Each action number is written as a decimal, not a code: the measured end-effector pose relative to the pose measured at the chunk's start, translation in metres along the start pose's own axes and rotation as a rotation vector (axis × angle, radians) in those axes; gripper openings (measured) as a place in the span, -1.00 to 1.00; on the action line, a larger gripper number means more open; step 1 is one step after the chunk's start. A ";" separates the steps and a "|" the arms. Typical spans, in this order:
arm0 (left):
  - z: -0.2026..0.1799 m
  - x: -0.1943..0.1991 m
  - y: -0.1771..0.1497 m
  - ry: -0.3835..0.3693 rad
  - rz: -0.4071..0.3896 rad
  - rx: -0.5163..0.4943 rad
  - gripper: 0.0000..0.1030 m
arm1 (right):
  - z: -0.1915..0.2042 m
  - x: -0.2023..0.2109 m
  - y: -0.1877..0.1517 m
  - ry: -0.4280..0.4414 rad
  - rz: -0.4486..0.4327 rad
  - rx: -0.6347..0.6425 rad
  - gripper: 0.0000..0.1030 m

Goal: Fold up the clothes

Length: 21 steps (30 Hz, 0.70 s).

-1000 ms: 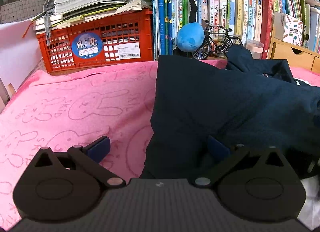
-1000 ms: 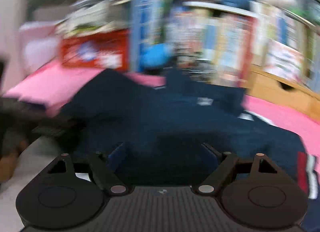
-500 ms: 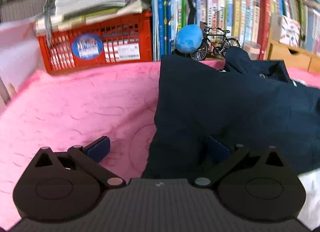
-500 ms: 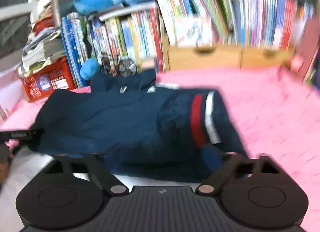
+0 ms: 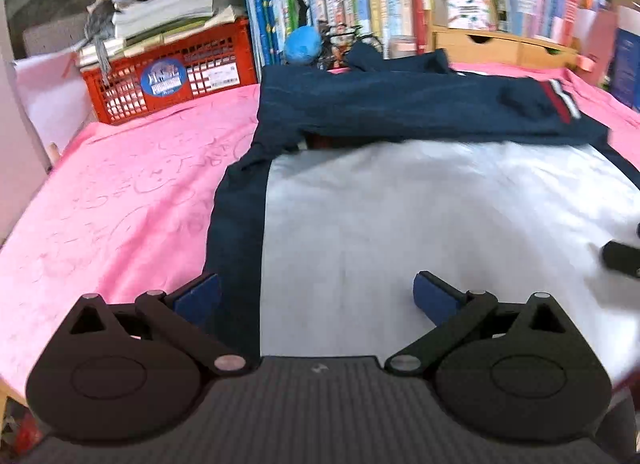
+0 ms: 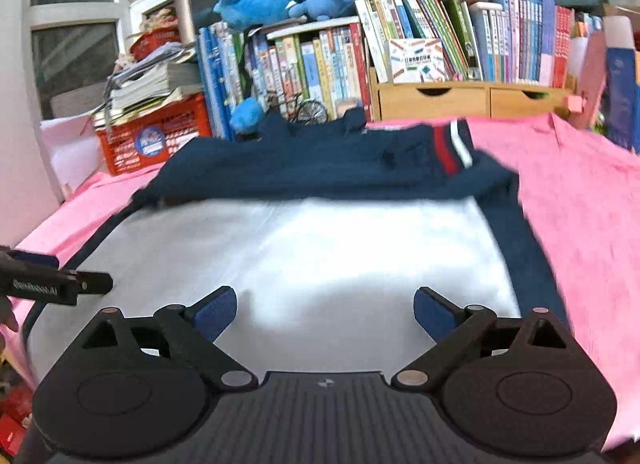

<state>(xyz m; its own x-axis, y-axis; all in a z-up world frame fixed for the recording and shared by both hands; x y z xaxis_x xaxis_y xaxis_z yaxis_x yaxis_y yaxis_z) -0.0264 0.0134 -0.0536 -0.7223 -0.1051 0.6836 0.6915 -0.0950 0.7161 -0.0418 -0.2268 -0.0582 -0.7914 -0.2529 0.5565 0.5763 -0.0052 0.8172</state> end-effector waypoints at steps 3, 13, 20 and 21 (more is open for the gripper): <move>-0.005 0.032 -0.021 0.030 -0.019 -0.019 1.00 | 0.014 0.035 -0.018 -0.025 -0.035 0.022 0.91; -0.028 0.088 -0.055 -0.041 -0.030 -0.062 1.00 | 0.042 0.131 -0.044 0.005 -0.094 0.104 1.00; -0.034 0.077 -0.075 -0.048 0.024 -0.065 1.00 | 0.036 0.116 -0.061 -0.017 -0.033 0.074 1.00; -0.035 0.075 -0.077 -0.049 0.031 -0.064 1.00 | 0.035 0.113 -0.064 -0.017 -0.022 0.069 1.00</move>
<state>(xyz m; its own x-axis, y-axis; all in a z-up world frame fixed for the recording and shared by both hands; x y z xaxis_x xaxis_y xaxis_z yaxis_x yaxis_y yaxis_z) -0.1340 -0.0215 -0.0623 -0.6989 -0.0603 0.7127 0.7118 -0.1561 0.6848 -0.1752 -0.2213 -0.0430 -0.8072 -0.2374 0.5404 0.5438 0.0568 0.8373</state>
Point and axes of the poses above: each gripper's, at about its wrist camera, not at the fingertips, and x roughly against the way its jaws point, z to its left, y to its top, the point moved 9 cm from there along -x, roughly the way its jaws point, and after that the axes turned 4 degrees about z, right-handed, at the moved point
